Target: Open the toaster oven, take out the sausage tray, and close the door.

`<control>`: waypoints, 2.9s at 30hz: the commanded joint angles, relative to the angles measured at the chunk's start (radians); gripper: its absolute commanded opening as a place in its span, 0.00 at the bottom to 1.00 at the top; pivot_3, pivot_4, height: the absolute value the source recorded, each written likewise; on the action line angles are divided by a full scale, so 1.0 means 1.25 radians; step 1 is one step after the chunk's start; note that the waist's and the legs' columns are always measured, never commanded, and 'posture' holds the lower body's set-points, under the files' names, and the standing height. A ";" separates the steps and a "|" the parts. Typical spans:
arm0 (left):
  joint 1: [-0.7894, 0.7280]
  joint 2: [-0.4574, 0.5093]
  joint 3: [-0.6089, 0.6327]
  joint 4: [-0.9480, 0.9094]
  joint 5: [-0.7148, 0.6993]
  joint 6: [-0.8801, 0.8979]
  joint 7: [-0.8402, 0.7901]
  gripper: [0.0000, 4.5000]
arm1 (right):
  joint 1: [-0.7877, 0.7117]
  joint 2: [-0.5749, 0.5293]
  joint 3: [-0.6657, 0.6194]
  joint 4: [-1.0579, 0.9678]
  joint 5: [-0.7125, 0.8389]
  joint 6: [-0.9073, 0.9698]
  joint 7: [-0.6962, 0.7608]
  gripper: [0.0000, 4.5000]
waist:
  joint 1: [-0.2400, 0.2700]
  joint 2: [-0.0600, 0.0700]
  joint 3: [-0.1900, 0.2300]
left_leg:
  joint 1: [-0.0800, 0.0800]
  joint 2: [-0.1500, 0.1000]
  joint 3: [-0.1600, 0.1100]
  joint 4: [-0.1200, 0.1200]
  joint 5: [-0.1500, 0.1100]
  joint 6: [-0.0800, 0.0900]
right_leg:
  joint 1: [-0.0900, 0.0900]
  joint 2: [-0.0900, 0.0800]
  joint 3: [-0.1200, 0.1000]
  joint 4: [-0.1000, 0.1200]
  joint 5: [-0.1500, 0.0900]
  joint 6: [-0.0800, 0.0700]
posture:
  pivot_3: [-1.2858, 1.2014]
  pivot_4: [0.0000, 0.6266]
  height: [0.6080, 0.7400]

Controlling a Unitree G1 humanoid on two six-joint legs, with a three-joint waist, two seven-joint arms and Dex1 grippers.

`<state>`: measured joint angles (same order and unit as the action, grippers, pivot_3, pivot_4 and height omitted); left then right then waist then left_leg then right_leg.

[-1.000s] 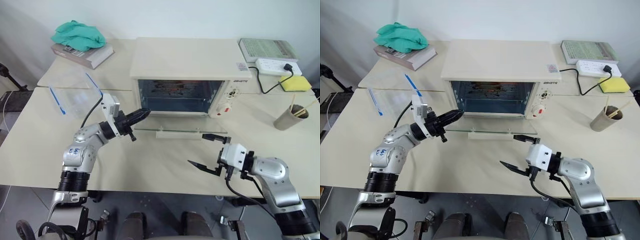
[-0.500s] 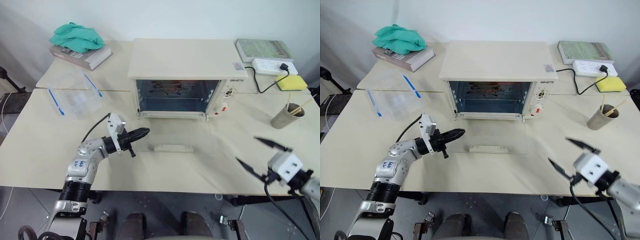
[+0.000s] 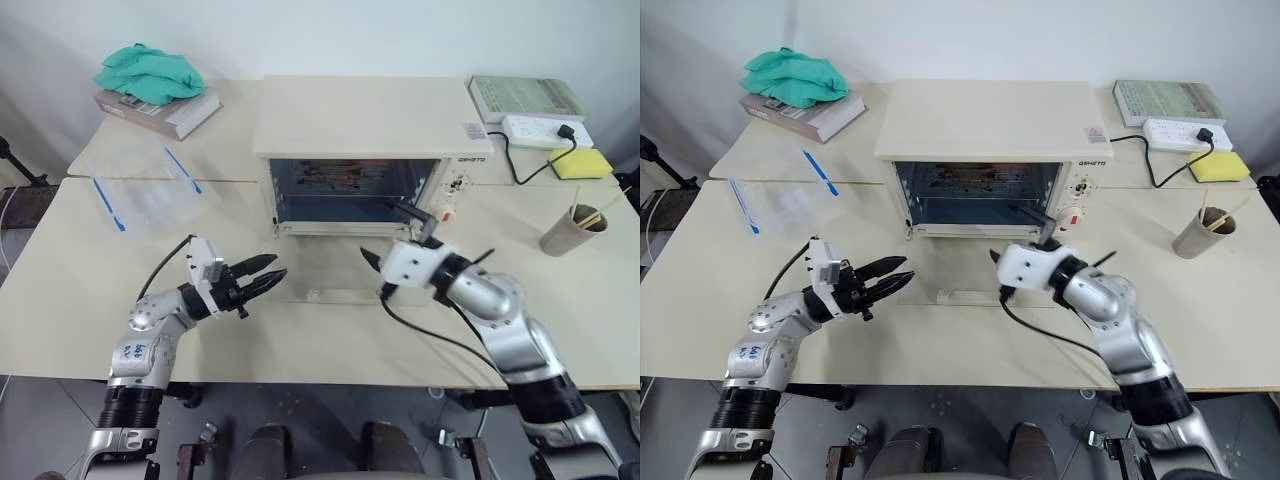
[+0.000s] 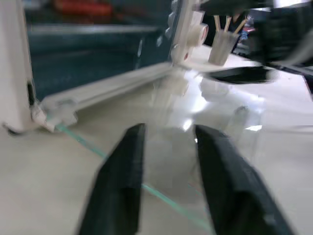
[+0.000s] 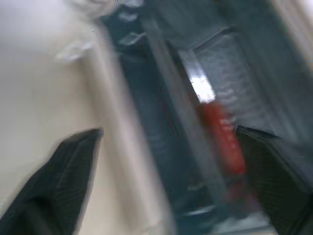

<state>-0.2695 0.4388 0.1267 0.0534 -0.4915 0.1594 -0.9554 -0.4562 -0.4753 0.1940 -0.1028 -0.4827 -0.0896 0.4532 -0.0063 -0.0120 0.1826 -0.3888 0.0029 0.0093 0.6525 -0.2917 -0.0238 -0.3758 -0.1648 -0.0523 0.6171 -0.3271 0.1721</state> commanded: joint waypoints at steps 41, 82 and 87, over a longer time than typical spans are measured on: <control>0.107 -0.002 0.078 -0.121 -0.070 0.010 0.056 1.00 | -0.265 0.074 0.174 0.206 -0.283 0.078 -0.176 0.01 | -0.020 0.000 0.000 | 0.000 0.000 0.000 -0.003 0.000 0.000 | -0.002 0.000 -0.001 0.001 0.000 0.000 | 0.52 0.24 1.00; -0.068 0.085 0.159 -0.099 -0.600 0.806 0.336 1.00 | 0.217 -0.210 -0.004 -0.301 -0.092 -0.199 0.029 0.01 | 0.002 -0.002 0.001 | 0.000 0.000 -0.001 -0.002 -0.001 0.000 | 0.001 0.000 -0.001 -0.002 0.000 0.000 | 0.52 0.24 1.00; -0.100 0.059 0.164 -0.073 -0.694 0.927 0.490 1.00 | 0.207 -0.217 -0.001 -0.273 -0.074 -0.228 0.047 0.01 | 0.003 -0.002 0.001 | 0.000 0.000 -0.001 -0.002 -0.001 0.000 | 0.001 0.000 -0.001 -0.002 0.000 0.000 | 0.52 0.24 1.00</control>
<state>-0.3865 0.5119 0.3161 -0.0269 -1.2946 1.2706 -0.3844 -0.1823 -0.7434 0.2137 -0.4283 -0.5978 -0.3565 0.5156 -0.0026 -0.0146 0.1838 -0.3883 0.0031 0.0081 0.6505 -0.2925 -0.0241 -0.3748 -0.1650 -0.0539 0.6143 -0.3271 0.1721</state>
